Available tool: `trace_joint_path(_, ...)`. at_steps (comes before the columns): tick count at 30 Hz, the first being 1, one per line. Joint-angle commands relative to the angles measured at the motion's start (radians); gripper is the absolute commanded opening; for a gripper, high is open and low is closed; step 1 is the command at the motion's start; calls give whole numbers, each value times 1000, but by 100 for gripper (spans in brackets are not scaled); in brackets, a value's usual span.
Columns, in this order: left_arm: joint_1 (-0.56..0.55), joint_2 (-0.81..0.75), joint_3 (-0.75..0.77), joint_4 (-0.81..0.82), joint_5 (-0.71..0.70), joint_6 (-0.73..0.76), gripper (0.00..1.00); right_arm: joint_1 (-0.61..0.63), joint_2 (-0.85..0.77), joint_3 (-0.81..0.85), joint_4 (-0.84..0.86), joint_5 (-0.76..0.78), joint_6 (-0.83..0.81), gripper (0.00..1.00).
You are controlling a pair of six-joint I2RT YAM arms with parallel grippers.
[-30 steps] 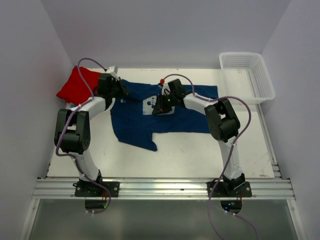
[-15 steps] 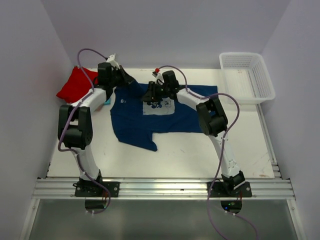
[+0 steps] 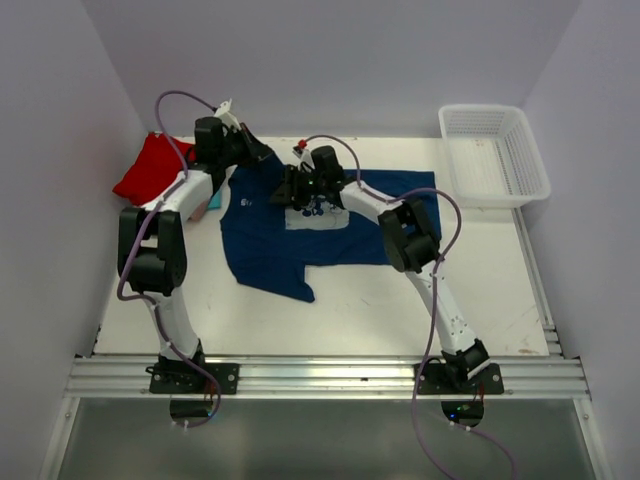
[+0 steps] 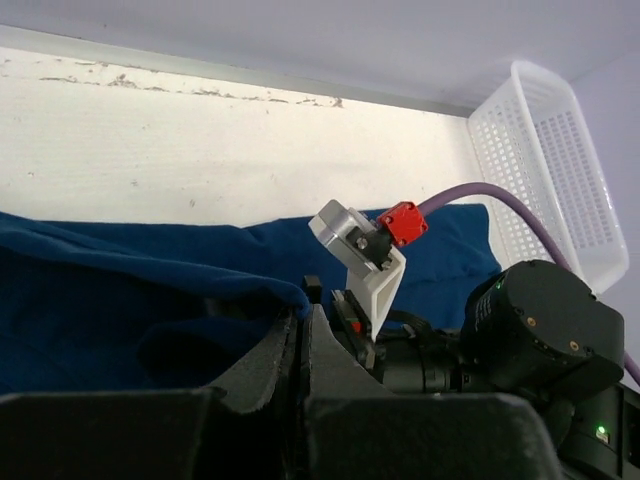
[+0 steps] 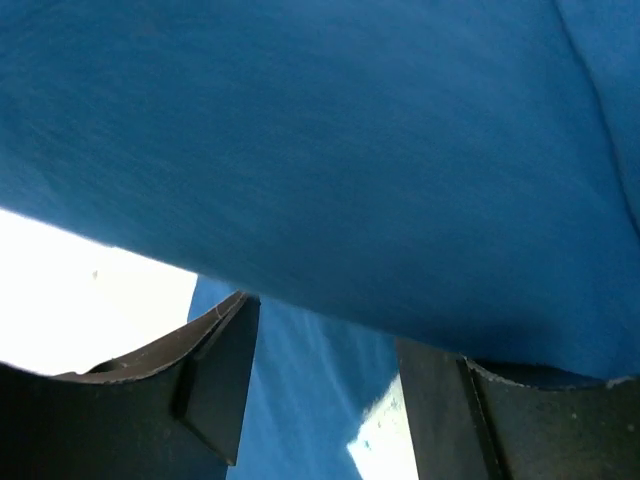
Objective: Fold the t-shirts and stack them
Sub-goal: Fold the flattened tshirt in 1/3 of the way
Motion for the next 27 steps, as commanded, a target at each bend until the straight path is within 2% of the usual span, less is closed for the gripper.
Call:
trace_joint_path(1, 9, 13, 74, -20, 46, -9, 0, 63, -16, 118, -147, 153, -189, 59)
trace_joint_path(2, 9, 15, 77, -20, 49, -8, 0, 80, -25, 143, -207, 227, -335, 61)
trace_joint_path(4, 11, 14, 77, -19, 46, -5, 0, 145, -58, 149, -334, 362, -472, 63)
trace_joint_path(5, 11, 13, 74, -14, 43, -6, 0, 168, -62, 155, -386, 529, -591, 64)
trace_joint_path(8, 11, 17, 67, -2, 52, -14, 0, 223, -61, 148, -396, 748, -732, 68)
trace_joint_path(13, 11, 17, 51, 14, 62, -25, 0, 228, -78, 73, -270, 850, -766, 71)
trace_joint_path(17, 11, 32, 77, -9, 62, -9, 0, 237, -127, -48, -67, 920, -853, 79)
trace_joint_path(25, 20, 47, 85, -10, 75, -17, 0, 252, -32, 68, 29, 1103, -1076, 89)
trace_joint_path(27, 20, 49, 85, -17, 74, -8, 0, 260, -29, 37, 148, 1117, -1134, 93)
